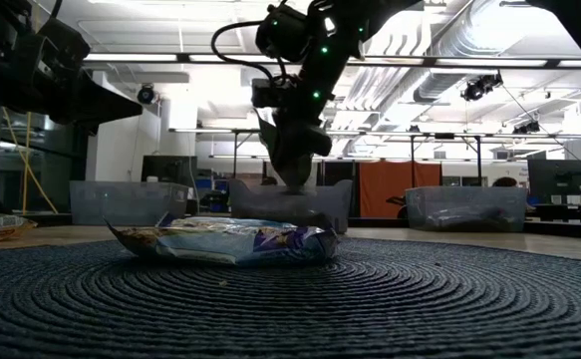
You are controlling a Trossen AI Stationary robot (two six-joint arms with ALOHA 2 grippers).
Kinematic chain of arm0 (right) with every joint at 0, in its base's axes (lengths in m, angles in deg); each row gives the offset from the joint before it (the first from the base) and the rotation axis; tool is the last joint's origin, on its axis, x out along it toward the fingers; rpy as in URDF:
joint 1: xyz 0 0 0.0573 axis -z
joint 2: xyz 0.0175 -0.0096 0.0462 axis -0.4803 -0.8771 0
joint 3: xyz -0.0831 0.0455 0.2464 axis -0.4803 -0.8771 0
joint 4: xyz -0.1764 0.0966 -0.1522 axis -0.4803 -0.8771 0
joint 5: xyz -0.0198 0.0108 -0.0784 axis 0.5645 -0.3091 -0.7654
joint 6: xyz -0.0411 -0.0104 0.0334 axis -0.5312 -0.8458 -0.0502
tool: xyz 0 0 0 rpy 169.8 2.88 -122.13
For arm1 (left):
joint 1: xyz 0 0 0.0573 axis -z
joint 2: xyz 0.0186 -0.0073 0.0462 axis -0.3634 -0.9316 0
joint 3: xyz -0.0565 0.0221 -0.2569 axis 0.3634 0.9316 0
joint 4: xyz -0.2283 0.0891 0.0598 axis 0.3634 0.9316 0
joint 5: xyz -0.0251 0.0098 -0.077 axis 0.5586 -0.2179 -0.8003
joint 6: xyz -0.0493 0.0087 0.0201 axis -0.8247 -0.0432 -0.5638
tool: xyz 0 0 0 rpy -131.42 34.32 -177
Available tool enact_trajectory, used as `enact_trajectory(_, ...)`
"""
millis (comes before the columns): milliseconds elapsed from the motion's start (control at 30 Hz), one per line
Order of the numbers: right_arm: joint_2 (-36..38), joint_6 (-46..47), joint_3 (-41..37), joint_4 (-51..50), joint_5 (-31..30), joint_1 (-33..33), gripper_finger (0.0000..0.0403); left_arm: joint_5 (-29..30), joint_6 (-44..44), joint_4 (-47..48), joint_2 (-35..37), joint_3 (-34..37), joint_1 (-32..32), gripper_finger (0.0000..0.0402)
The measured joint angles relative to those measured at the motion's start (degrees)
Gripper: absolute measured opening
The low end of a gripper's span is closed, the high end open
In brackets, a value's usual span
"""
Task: Pick and place Granola Bars by type
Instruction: Put the yellow granola bar into the right black bin
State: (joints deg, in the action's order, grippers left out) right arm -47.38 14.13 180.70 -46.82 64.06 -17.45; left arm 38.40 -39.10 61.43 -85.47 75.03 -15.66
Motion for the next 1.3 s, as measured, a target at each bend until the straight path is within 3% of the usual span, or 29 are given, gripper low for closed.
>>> enact_trajectory(333,0.07,11.45,0.00,7.82,-8.66,-4.96,0.0157,0.00,0.02,0.02,0.00,-0.01,0.00,0.0001)
enact_trajectory(533,0.07,22.22,0.87,7.64,-12.79,-10.05,0.0155,0.00,0.02,0.02,0.00,0.00,0.00,0.0001)
enact_trajectory(833,0.11,41.99,6.12,7.22,-12.82,-17.19,0.0156,-0.02,0.02,0.02,-0.02,-0.02,0.00,0.0001)
enact_trajectory(1300,0.11,55.78,13.44,7.05,-12.49,-24.78,0.0156,0.00,0.02,0.02,-0.02,0.00,0.00,0.0001)
